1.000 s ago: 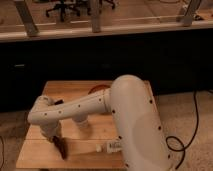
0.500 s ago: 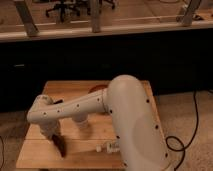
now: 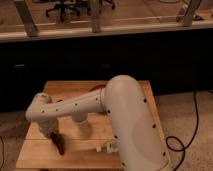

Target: Drag the pepper across the table

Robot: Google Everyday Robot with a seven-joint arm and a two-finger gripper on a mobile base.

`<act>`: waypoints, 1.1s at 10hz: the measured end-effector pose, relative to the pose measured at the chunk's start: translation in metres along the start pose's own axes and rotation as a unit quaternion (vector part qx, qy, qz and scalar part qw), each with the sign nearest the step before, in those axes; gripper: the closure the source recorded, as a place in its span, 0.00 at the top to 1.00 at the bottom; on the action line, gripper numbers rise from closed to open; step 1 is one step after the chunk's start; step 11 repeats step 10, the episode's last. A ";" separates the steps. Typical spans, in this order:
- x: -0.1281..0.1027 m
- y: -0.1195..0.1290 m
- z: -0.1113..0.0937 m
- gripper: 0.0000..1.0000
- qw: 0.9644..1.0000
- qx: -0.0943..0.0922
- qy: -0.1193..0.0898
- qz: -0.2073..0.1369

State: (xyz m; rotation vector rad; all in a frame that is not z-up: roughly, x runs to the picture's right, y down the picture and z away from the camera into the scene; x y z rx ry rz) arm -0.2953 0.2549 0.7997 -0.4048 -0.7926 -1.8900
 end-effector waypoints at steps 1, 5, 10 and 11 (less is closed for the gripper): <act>0.004 -0.001 0.000 0.00 1.000 0.000 0.001 -0.001; 0.015 -0.005 0.001 0.00 1.000 0.003 0.002 -0.007; 0.029 -0.007 -0.002 0.00 1.000 0.015 0.009 -0.014; 0.029 -0.007 -0.002 0.00 1.000 0.015 0.009 -0.014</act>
